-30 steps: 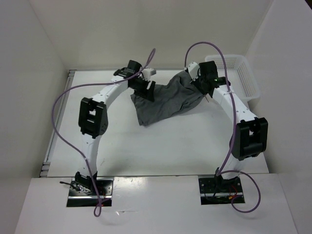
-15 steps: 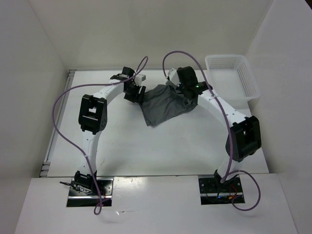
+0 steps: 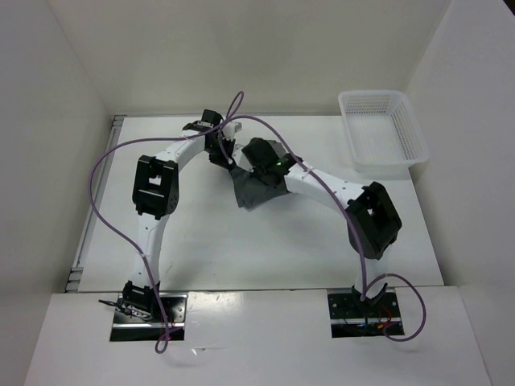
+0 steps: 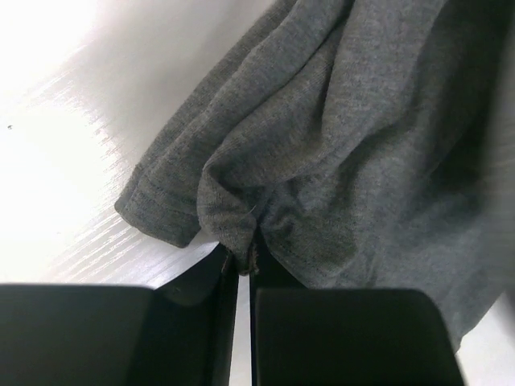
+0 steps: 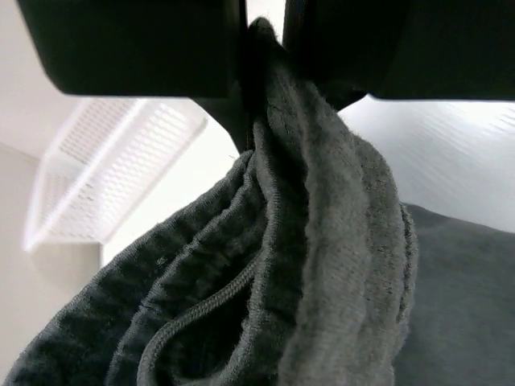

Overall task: Fold and stack the shorts
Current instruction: Fold the shorts

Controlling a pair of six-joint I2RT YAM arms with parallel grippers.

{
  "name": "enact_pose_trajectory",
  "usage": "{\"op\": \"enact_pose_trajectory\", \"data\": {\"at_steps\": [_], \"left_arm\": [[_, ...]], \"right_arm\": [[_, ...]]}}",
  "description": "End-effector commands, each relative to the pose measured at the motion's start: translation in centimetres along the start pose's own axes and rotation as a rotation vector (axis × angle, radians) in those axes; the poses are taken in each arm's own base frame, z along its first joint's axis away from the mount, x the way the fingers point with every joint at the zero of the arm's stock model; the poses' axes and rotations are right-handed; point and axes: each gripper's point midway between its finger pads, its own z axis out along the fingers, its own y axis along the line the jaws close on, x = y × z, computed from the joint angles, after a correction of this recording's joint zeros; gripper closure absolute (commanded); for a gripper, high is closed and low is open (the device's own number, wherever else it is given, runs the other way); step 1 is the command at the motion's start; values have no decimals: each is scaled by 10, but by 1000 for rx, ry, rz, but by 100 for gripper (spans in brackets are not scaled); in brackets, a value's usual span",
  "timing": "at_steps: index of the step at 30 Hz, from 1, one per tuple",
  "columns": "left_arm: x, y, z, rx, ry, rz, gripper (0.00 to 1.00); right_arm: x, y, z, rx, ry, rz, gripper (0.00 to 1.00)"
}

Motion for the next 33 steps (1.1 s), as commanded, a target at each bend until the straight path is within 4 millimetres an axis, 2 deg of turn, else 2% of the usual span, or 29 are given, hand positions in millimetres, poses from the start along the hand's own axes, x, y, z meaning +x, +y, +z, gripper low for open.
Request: {"op": "enact_pose_trajectory", "data": {"at_steps": [1,2,3,4,5,6,7,8,9,10,12,13,15,16,17,18,19,20,21,22,23,24,25,26,27,28,29,30,33], "left_arm": [[16,0,12,10,56,-12,89],[16,0,12,10,56,-12,89],[12,0,10,10,48,-9,89],[15,6,12,6,53,-20,88],[15,10,11,2,51,-27,86],[12,10,9,1,42,-24,84],[12,17,9,-4,44,-36,82],[8,26,4,-14,29,-48,79],[9,31,4,-17,35,-59,77],[2,36,1,-23,21,-62,76],[0,47,-8,-26,13,-86,67],[-7,47,-11,-28,-4,-79,62],[-17,59,-30,-54,-37,-90,53],[-23,58,-38,-65,-49,-85,50],[-35,60,-56,-76,-90,-79,46],[-38,59,-64,-91,-99,-75,44],[-45,63,-77,-110,-123,-75,39],[-53,57,-97,-124,-155,-62,37],[-51,58,-104,-149,-156,-63,35],[-60,51,-125,-163,-194,-48,34],[-64,48,-134,-166,-214,-40,34],[-66,31,-137,-139,-221,-18,32],[-62,15,-146,-109,-224,-5,32],[-59,-11,-142,-59,-211,26,28],[-55,-25,-144,-45,-205,44,26],[-35,-32,-128,-37,-140,39,25],[-29,-39,-124,-56,-123,53,25],[-23,-52,-115,-54,-97,76,25],[-1,-56,-91,-57,-15,76,25]], "right_arm": [[-29,1,5,-12,-68,87,90],[-38,10,4,-22,-80,87,85],[-47,14,5,-29,-87,95,72],[-55,20,2,-52,-102,83,67],[-80,24,-14,-72,-164,89,63],[-99,38,-24,-150,-227,93,58],[-108,51,-36,-212,-254,78,48],[-121,62,-48,-269,-296,71,43],[-147,78,-74,-367,-392,63,37],[-154,82,-90,-409,-425,49,32],[-175,81,-117,-472,-512,71,30],[-180,83,-125,-490,-532,64,30],[-182,72,-140,-483,-566,73,30],[-182,67,-146,-473,-581,69,30],[-180,65,-144,-455,-581,74,30],[-176,62,-144,-435,-575,79,30],[-163,57,-142,-408,-552,88,32],[-158,51,-139,-389,-549,101,32],[-143,40,-127,-374,-517,126,34],[-128,36,-120,-368,-489,157,34],[-118,29,-112,-364,-475,190,35],[-91,21,-88,-350,-409,226,35],[-79,14,-84,-344,-403,247,37],[-73,10,-78,-337,-404,265,37],[-58,20,-67,-355,-372,268,37],[-56,19,-67,-356,-390,264,37],[-48,34,-59,-383,-372,246,37],[-48,41,-58,-408,-383,243,35],[-44,58,-52,-448,-400,202,34]]}}
